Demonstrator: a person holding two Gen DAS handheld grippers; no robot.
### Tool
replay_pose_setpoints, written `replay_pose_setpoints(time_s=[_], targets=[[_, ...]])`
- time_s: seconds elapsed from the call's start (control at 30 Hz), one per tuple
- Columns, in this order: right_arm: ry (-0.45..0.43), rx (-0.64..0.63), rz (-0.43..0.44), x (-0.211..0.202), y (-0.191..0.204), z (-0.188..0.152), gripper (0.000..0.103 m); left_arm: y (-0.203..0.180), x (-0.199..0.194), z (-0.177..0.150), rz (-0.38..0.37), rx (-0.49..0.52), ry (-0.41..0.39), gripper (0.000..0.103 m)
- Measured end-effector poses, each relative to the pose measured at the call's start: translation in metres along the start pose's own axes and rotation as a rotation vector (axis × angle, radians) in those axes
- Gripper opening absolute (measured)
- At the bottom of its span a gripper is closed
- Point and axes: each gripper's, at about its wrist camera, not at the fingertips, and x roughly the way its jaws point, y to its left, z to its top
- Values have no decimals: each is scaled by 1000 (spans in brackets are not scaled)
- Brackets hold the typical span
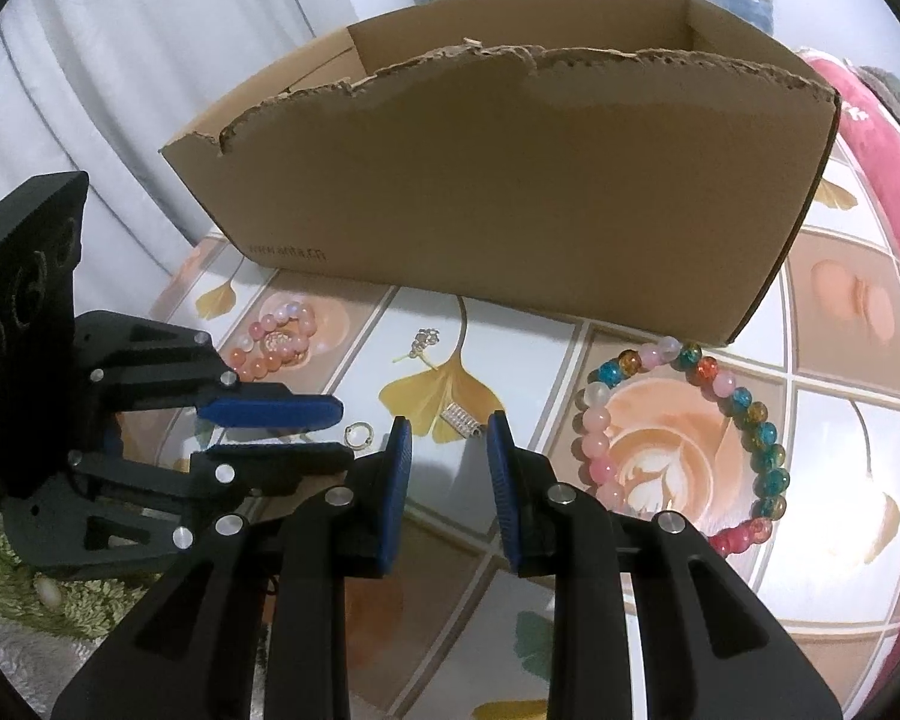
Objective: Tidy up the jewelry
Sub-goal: 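Lower the left tool around the small gold ring and close on it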
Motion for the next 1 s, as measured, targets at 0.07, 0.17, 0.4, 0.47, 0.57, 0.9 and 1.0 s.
replay_pose_setpoints(time_s=[0.07, 0.17, 0.4, 0.47, 0.57, 0.9, 1.0], targets=[[-3, 2, 2, 0, -1, 0, 26, -1, 1, 0, 10, 13, 2, 17], [-6, 5, 4, -1, -3, 0, 26, -4, 3, 2, 23, 30, 3, 17], [-12, 13, 8, -1, -6, -1, 26, -8, 3, 2, 51, 76, 13, 17], [-12, 13, 9, -1, -6, -1, 26, -9, 4, 2, 55, 85, 16, 16], [-11, 13, 11, -1, -6, -1, 26, -9, 4, 3, 65, 83, 19, 10], [-7, 12, 7, -1, -6, -1, 26, -7, 4, 3, 65, 79, 15, 10], [-5, 0, 5, -1, -5, 0, 26, -6, 3, 2, 64, 77, 13, 9]])
